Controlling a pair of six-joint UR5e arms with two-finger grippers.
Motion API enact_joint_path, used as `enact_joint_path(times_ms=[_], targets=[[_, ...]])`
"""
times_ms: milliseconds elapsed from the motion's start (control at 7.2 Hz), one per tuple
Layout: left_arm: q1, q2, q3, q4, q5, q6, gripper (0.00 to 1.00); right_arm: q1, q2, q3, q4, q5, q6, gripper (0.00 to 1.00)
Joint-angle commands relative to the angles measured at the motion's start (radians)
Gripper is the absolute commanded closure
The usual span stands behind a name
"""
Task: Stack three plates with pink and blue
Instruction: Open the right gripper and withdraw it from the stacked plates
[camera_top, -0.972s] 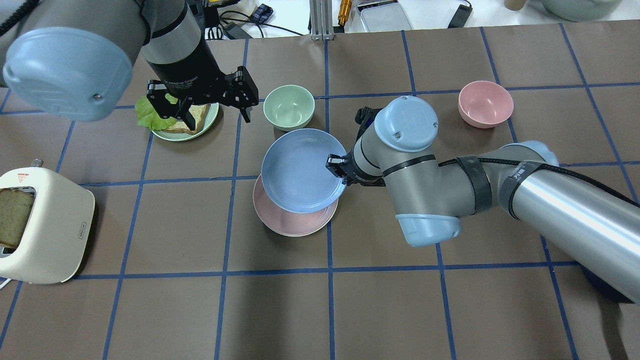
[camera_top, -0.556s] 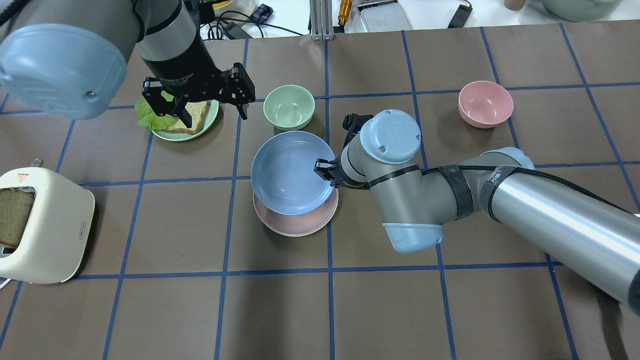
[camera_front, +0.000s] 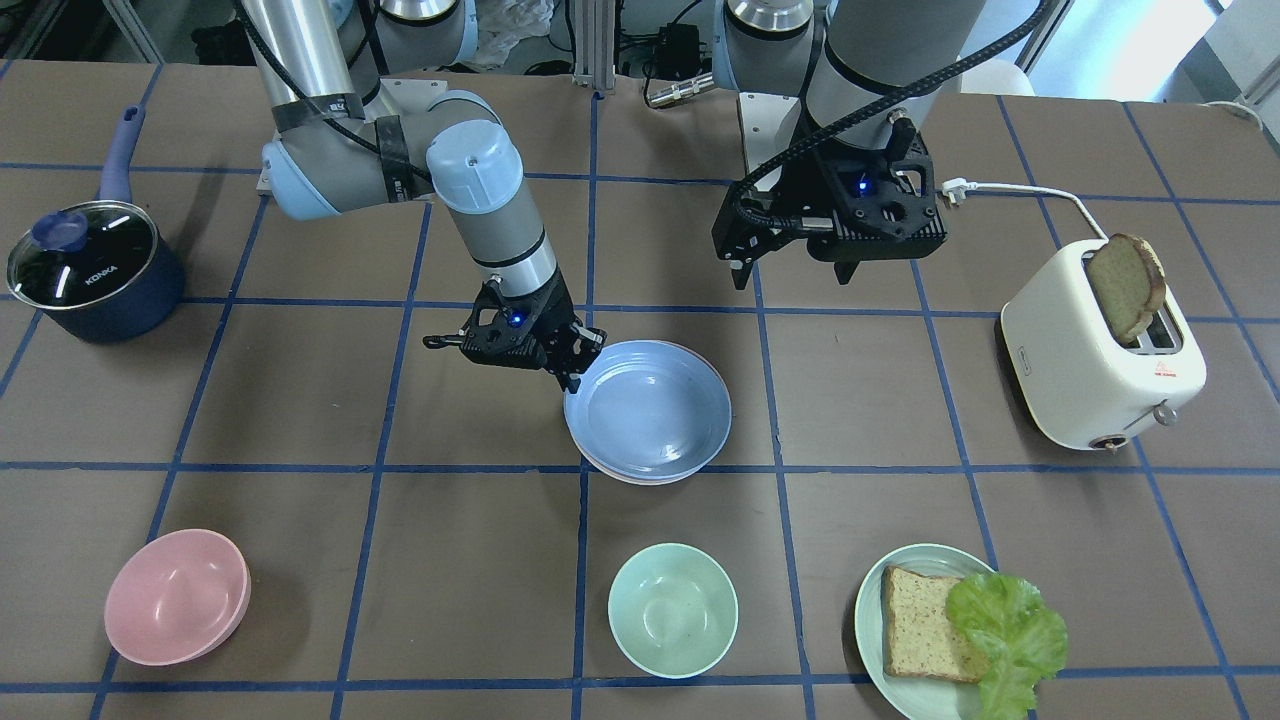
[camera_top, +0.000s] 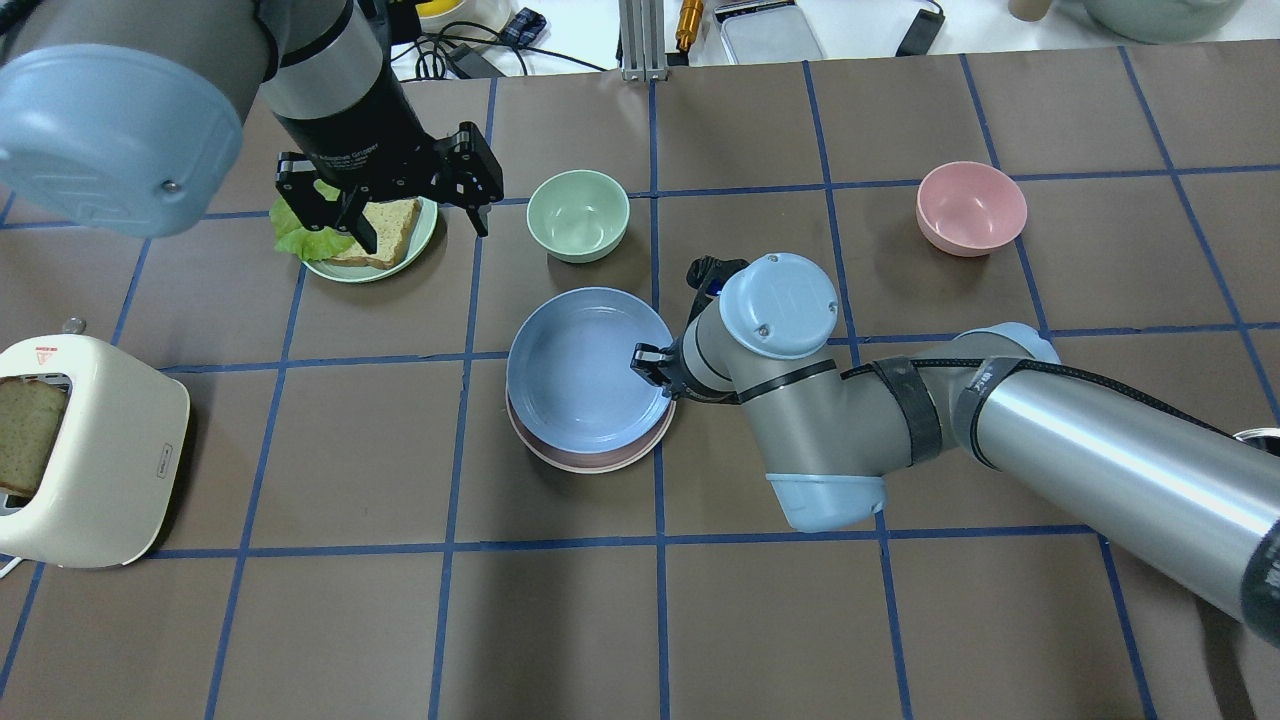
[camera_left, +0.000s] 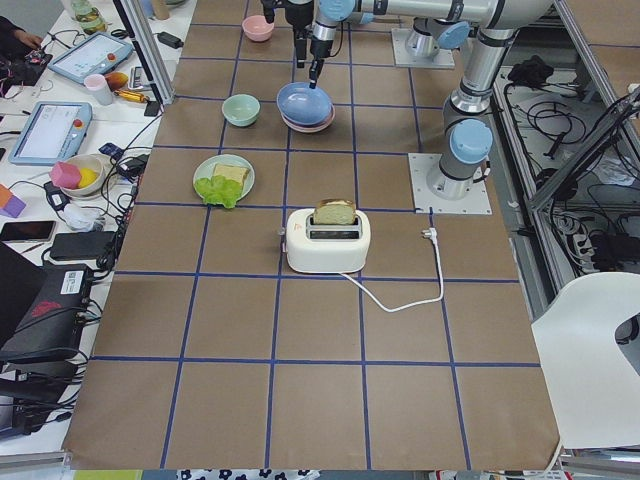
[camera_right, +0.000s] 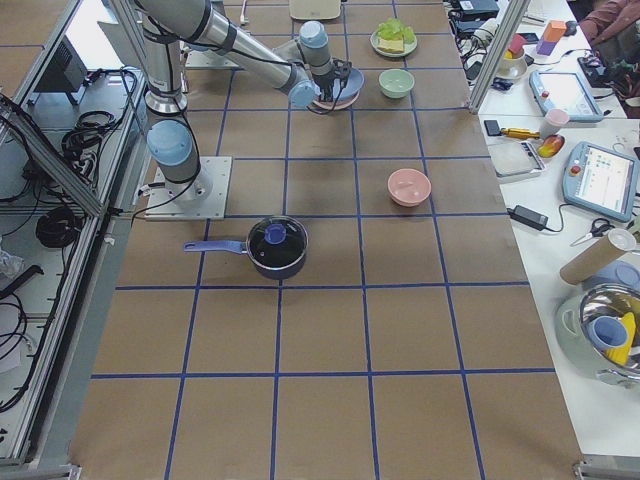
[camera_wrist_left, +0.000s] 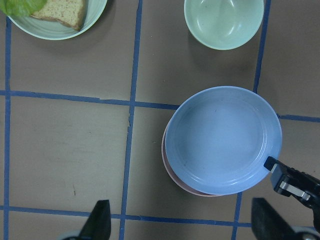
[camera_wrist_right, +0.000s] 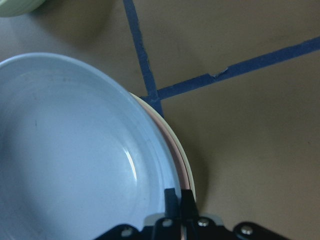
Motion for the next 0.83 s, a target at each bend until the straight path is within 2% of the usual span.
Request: enact_joint_path(times_ms=[0, 139, 278, 417, 556, 694], targets=[[0.004, 0.003, -0.001, 0.0, -0.001, 0.0, 0.0, -0.004, 0.002, 0.006, -0.008, 0.0, 0.003, 0.51], [0.004, 0.004, -0.001, -0.002, 0.001, 0.0, 0.0, -0.014, 0.002, -0.004, -0.008, -0.006, 0.005, 0.25], [0.004, 0.004, -0.001, -0.002, -0.001, 0.0, 0.0, -0.027, -0.007, -0.022, -0.005, -0.016, -0.017, 0.07], [0.004, 0.004, -0.001, -0.002, -0.001, 0.0, 0.0, -0.067, -0.008, -0.075, 0.024, -0.018, -0.067, 0.0], [0.004, 0.004, -0.001, -0.002, 0.001, 0.0, 0.0, -0.119, -0.014, -0.137, 0.15, -0.02, -0.196, 0.0], [0.004, 0.004, -0.001, -0.002, 0.001, 0.0, 0.0, -0.17, -0.043, -0.204, 0.335, -0.077, -0.378, 0.0]])
